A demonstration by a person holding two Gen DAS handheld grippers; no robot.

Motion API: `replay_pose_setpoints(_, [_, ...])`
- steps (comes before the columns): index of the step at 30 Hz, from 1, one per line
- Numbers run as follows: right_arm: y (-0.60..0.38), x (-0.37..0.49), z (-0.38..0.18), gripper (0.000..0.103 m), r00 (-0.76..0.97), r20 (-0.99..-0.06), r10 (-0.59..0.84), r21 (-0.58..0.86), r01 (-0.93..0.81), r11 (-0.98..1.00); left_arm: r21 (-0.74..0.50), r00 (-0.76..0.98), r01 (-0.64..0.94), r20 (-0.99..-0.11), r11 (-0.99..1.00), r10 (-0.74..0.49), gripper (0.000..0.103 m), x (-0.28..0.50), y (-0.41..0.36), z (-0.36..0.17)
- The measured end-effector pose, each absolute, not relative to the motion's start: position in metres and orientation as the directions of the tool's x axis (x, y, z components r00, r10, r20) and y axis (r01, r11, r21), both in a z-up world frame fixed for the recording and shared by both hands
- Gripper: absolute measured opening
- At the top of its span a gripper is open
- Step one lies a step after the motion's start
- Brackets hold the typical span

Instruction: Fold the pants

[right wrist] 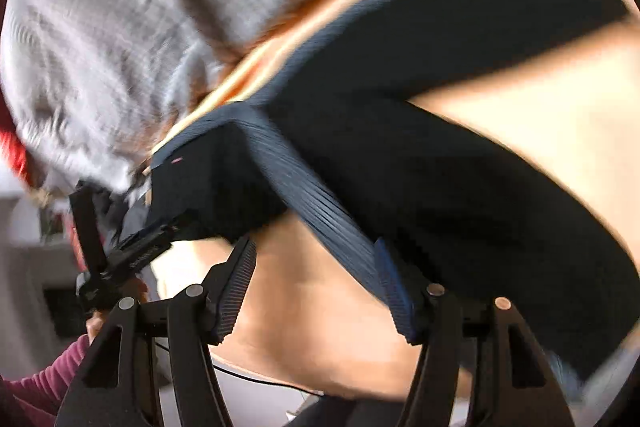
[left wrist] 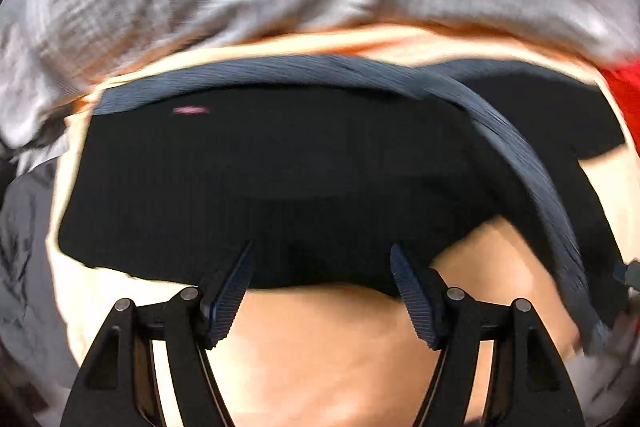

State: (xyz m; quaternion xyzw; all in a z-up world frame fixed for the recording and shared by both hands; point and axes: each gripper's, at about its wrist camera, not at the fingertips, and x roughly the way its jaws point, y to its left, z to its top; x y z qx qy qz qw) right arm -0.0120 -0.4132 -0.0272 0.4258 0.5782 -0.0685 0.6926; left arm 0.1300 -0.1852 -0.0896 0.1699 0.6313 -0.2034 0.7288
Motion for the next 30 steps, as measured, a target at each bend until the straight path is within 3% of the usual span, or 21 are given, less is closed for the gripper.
replay_pose_setpoints(9, [-0.444, -0.209, -0.021, 0.065, 0.255, -0.952, 0.167, 0.305, 0.809, 0.503, -0.086, 0.023, 0.670, -0.990, 0.737, -0.136, 0.071, 0.047, -0.228, -0.104])
replay_pose_setpoints(20, [-0.455, -0.232, -0.055, 0.065, 0.248, -0.957, 0.152, 0.291, 0.795, 0.531, -0.069, 0.010, 0.717, -0.994, 0.693, -0.108, 0.072, 0.010, -0.278, -0.123])
replay_pose_setpoints(25, [-0.474, -0.241, -0.070, 0.064, 0.307, -0.924, 0.230, 0.383, 0.769, 0.512, -0.061, -0.016, 0.689, -0.997, 0.723, -0.069, 0.072, 0.012, -0.294, -0.135])
replay_pose_setpoints(26, [-0.479, -0.241, -0.073, 0.052, 0.317, -0.910, 0.269, 0.413, 0.761, 0.500, -0.049, -0.010, 0.683, -0.998, 0.729, -0.058, 0.072, 0.014, -0.296, -0.136])
replay_pose_setpoints(27, [-0.482, -0.245, -0.074, 0.030, 0.326, -0.891, 0.314, 0.446, 0.756, 0.480, -0.043, -0.007, 0.678, -0.999, 0.734, -0.053, 0.072, 0.013, -0.299, -0.136])
replay_pose_setpoints(29, [-0.486, -0.239, -0.080, 0.005, 0.326, -0.858, 0.397, 0.490, 0.752, 0.441, -0.037, -0.008, 0.669, -0.999, 0.743, -0.042, 0.072, 0.007, -0.312, -0.140])
replay_pose_setpoints(30, [-0.489, -0.238, -0.080, 0.004, 0.335, -0.842, 0.424, 0.510, 0.750, 0.421, -0.032, -0.011, 0.662, -0.999, 0.749, -0.033, 0.072, 0.007, -0.316, -0.141])
